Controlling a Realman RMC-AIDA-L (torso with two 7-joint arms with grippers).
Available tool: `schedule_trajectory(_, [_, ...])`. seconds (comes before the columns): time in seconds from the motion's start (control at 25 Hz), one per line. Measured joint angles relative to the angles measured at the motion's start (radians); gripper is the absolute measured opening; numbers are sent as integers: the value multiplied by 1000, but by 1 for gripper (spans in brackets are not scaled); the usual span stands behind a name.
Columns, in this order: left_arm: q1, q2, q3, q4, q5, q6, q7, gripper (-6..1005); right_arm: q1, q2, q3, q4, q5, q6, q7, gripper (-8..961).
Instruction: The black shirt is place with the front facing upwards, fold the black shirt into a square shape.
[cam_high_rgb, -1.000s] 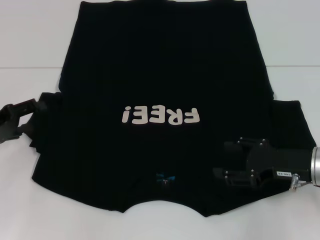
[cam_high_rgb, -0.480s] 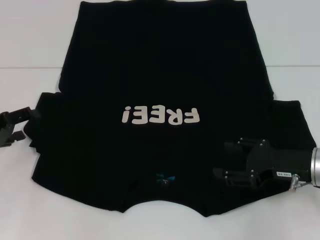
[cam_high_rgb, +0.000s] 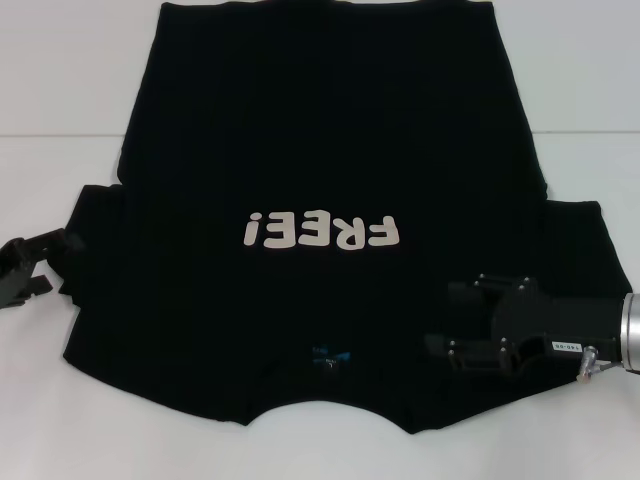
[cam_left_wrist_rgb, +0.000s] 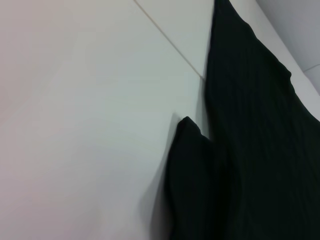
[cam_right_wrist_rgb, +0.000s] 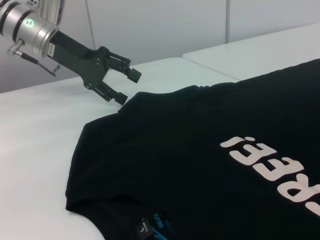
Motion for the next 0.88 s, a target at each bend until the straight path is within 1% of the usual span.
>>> schedule_trajectory(0.56, [-24, -15, 0, -12, 0, -49, 13, 860, 0, 0, 4, -3, 1, 0, 1, 829])
schedule_trajectory(0.88, [-17, -16, 0, -13, 0, -52, 11, 852, 0, 0, 7, -4, 3, 0, 2, 829])
